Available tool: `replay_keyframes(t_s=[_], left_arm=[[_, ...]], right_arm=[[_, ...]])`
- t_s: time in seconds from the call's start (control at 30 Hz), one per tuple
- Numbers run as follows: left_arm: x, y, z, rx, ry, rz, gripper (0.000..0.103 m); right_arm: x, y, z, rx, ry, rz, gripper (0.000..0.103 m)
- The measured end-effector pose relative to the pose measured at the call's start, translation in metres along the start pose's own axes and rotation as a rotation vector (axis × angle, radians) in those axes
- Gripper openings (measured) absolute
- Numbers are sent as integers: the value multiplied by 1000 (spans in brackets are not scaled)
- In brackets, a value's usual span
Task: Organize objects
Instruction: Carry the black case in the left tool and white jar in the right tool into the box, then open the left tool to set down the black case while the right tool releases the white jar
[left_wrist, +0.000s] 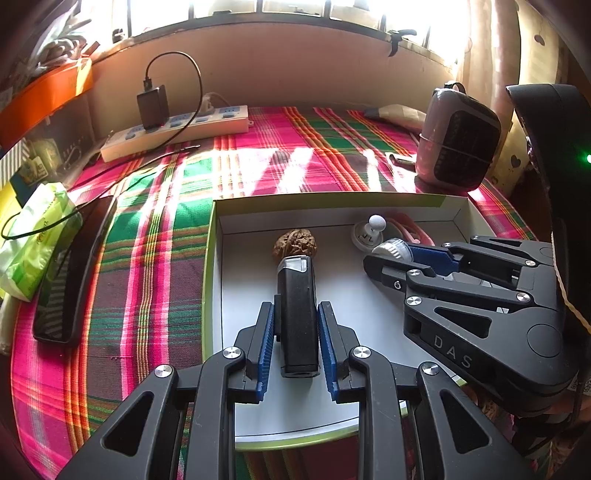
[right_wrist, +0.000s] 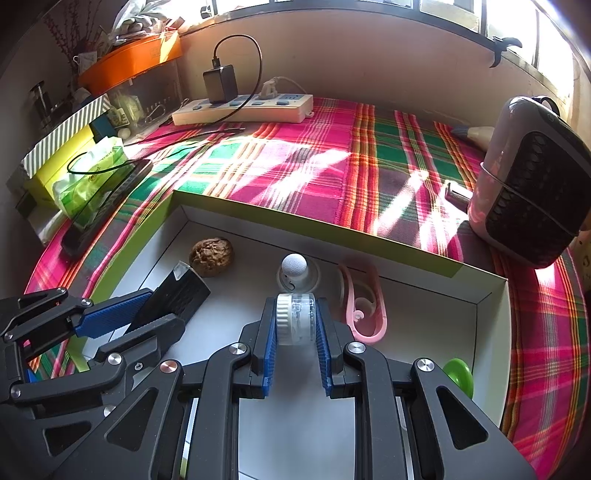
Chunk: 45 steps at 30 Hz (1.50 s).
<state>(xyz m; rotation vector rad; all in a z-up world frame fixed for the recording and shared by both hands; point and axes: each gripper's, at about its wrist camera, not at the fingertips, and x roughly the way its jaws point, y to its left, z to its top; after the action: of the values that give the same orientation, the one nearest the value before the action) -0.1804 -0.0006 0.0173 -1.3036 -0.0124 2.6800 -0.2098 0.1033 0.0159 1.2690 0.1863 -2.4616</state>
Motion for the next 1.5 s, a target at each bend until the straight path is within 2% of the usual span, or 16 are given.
replay_keyframes(t_s=[0.2,0.3,0.37,0.97,1.5], left_arm=[[0,0,0,1,2,0,23],[-1,0,0,3,1,-3,26],[-1,1,-1,-2,0,-6,26],[-18,3,-5,-12,-20,17,29],[-58,-2,-22,-3,-73,6,29]], right_arm=[[0,0,-1,6,1,-2,27],[-1,1,-2,6,3,4,37],[-2,0,-2,6,0,-1,38],[-19,4,-8,21,-22,-23,38],[-60,7,-30,70,-75,-35,38]])
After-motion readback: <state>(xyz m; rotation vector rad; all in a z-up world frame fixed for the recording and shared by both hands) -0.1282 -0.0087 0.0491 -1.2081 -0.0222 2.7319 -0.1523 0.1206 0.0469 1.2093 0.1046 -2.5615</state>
